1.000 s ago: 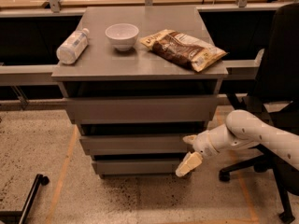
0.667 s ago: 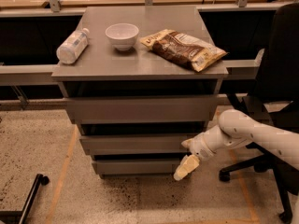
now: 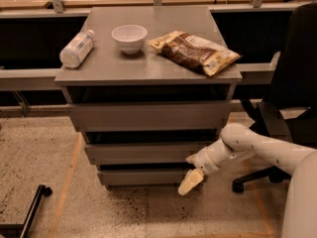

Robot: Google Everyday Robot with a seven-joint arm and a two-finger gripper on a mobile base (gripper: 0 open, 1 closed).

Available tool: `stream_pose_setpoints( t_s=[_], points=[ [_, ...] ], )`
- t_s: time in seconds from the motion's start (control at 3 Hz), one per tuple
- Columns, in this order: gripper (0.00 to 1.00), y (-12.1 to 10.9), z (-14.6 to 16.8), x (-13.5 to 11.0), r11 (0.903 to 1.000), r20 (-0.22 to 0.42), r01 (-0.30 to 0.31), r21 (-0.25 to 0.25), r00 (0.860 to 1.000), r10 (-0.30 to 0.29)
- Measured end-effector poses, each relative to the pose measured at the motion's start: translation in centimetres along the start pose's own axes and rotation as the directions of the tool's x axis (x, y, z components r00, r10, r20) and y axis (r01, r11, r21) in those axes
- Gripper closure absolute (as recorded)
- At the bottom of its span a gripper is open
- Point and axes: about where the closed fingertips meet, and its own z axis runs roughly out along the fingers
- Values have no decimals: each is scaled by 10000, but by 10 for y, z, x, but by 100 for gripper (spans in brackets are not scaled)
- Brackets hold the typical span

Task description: Open bottom drawer

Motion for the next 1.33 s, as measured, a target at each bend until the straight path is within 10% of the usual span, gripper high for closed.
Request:
stream_pose_setpoints(
  t_s=[1.33],
  points=[
    [0, -47, 32, 33, 9991, 2262, -243, -334, 9736, 313]
  ],
)
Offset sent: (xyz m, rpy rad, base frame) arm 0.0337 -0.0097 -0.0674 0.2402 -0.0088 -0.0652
